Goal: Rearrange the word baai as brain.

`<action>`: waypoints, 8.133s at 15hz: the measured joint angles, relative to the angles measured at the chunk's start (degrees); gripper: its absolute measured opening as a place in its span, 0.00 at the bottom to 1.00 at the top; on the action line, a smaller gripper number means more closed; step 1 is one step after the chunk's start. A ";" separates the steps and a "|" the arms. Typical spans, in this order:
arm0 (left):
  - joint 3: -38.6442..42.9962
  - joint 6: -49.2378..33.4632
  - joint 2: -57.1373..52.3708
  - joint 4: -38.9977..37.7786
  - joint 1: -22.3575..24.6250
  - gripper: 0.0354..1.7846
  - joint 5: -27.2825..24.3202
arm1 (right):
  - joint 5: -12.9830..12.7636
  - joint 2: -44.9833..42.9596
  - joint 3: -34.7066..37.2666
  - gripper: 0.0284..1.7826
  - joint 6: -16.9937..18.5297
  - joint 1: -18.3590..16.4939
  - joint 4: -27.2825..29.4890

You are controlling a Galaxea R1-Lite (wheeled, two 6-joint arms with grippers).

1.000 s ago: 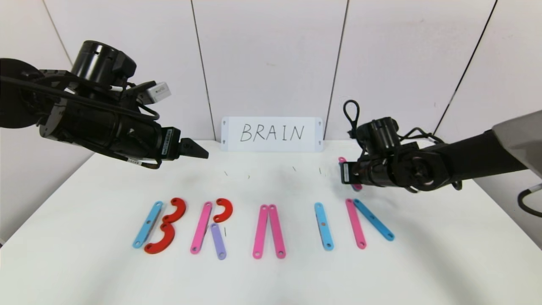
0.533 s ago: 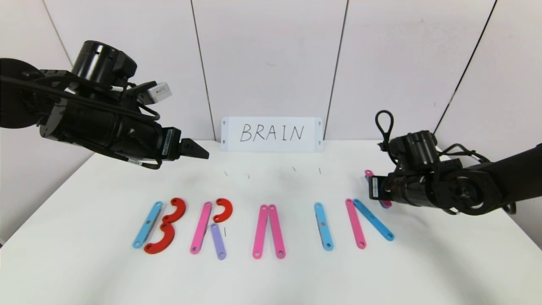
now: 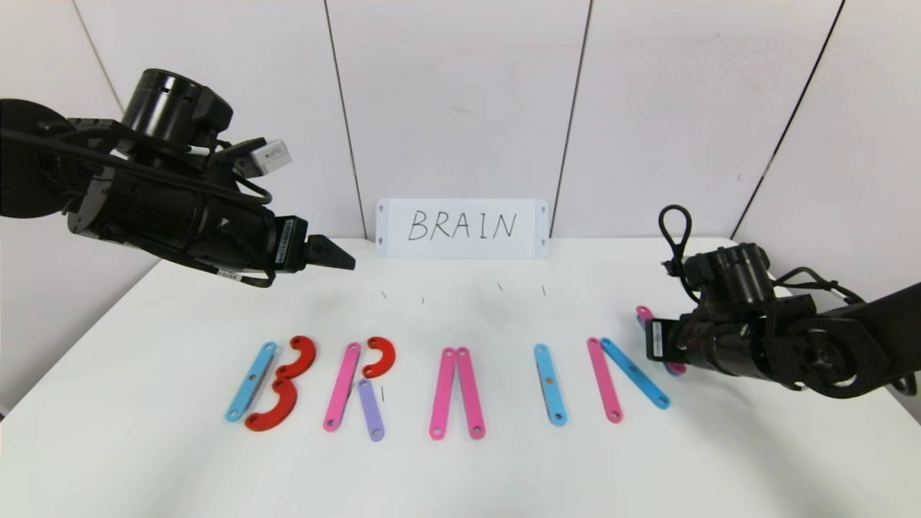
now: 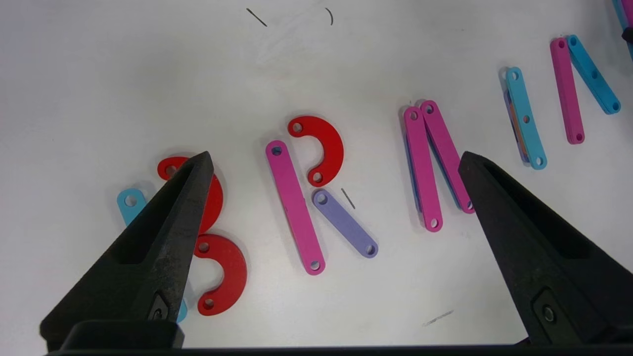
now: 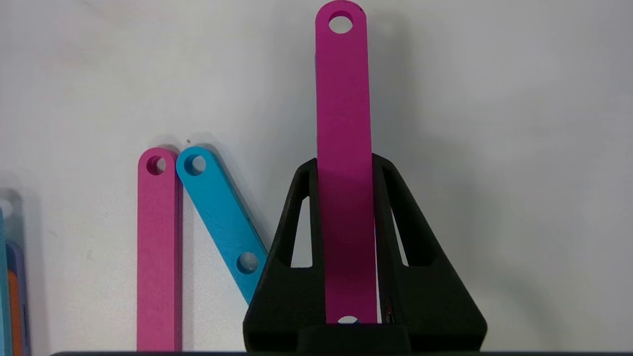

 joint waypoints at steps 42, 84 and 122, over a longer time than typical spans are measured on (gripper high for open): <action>0.07 -0.09 -0.32 0.04 0.00 0.97 0.02 | 9.07 -2.01 5.45 0.98 3.11 1.07 -4.35; 30.18 2.93 -45.43 3.10 0.06 0.97 1.90 | 16.80 -61.77 9.20 0.98 -11.00 -8.78 30.31; 82.60 11.68 -97.02 -26.27 14.14 0.97 12.95 | 10.63 -108.80 46.74 0.98 -19.18 -14.56 13.37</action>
